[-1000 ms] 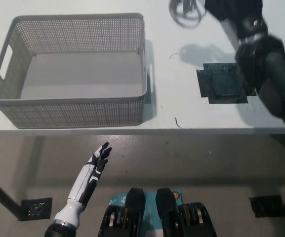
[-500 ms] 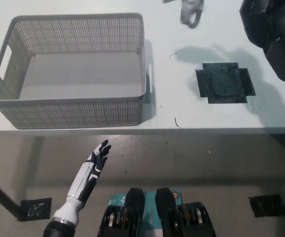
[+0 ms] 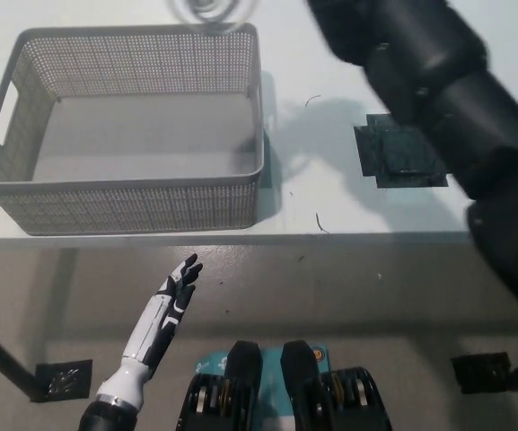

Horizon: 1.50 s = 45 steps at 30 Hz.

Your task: Use the right hand to pick up a power strip and put it into a container on the left side

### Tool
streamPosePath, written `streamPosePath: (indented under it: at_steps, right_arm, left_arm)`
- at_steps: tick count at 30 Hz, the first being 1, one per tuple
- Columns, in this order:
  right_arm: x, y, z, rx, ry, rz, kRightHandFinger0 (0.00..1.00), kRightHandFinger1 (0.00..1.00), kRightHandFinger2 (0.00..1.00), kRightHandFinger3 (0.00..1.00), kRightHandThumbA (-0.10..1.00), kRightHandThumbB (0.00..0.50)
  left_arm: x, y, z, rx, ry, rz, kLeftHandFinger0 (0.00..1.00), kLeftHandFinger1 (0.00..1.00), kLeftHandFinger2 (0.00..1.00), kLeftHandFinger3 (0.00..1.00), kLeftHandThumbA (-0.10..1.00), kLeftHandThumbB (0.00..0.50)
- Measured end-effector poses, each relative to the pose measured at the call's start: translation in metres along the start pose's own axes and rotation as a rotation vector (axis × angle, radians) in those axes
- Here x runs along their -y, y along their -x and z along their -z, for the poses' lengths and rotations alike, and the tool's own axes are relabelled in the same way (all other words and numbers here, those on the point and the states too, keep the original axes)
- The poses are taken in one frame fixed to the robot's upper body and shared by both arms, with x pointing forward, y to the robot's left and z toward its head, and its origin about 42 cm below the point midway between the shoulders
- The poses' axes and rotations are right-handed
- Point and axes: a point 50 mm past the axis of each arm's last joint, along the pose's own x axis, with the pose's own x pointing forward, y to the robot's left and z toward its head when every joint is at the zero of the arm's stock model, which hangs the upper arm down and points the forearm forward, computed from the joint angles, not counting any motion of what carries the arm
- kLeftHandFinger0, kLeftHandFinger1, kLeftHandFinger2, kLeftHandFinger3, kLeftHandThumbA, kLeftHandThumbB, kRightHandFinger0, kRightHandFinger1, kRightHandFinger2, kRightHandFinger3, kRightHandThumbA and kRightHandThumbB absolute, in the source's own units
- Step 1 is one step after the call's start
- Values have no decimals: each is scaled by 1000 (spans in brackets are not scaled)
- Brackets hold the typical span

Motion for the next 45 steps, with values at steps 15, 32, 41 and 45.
streamPosePath:
  at_steps: [15,32,41,45]
  right_arm:
    - [-60,0,-81,29,-62,-198,0,0,578,209,-100,232]
    - [-93,58,-76,-135,-48,-591,260,414,873,1000,162,237]
    - [-104,79,-68,-253,-21,-817,1000,1000,1000,1000,654,455]
    - [-106,83,-64,-322,-16,-904,1000,1000,1000,1000,659,474]
  left_arm:
    - [1,-1,-1,4,5,11,1000,1000,1000,1000,1000,140]
    - [0,-2,-6,26,-4,31,1000,1000,1000,1000,1000,182]
    - [0,-2,-6,26,-5,32,1000,1000,1000,1000,1000,158]
    - [0,-2,-7,26,-5,39,1000,1000,1000,1000,1000,163]
